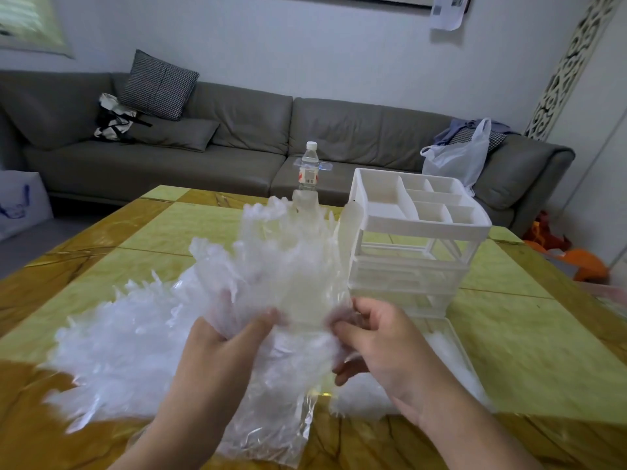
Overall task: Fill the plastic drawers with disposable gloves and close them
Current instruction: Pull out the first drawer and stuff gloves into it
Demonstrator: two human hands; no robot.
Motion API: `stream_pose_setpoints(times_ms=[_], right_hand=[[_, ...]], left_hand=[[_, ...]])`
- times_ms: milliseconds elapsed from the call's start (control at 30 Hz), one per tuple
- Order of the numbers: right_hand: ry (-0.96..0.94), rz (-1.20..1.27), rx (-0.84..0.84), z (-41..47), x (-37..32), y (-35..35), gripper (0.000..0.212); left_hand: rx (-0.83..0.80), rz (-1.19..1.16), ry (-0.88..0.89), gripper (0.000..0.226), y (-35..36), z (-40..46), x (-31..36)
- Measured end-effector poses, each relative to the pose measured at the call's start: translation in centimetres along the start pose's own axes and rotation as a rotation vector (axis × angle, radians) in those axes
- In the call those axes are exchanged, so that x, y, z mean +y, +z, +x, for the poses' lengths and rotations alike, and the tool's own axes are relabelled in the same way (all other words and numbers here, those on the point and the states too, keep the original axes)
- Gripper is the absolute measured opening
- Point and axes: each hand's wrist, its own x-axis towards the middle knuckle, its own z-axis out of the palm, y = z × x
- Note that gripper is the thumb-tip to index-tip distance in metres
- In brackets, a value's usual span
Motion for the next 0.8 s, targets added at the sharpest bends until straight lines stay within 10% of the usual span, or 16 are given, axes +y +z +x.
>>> stream_pose_setpoints(times_ms=[333,800], right_hand=[[0.202,0.547,-0.020,-1.0,-0.2,2.2,0.028],[-0.031,-0.202,0.369,1.3,0.2,-9.5,0.013]], left_hand=[[0.140,-0.038,0.093,0.045,2.2,-0.6,-0.6],[-0.126,-0.283,-0.197,0.049,2.7,0.4,-1.1]])
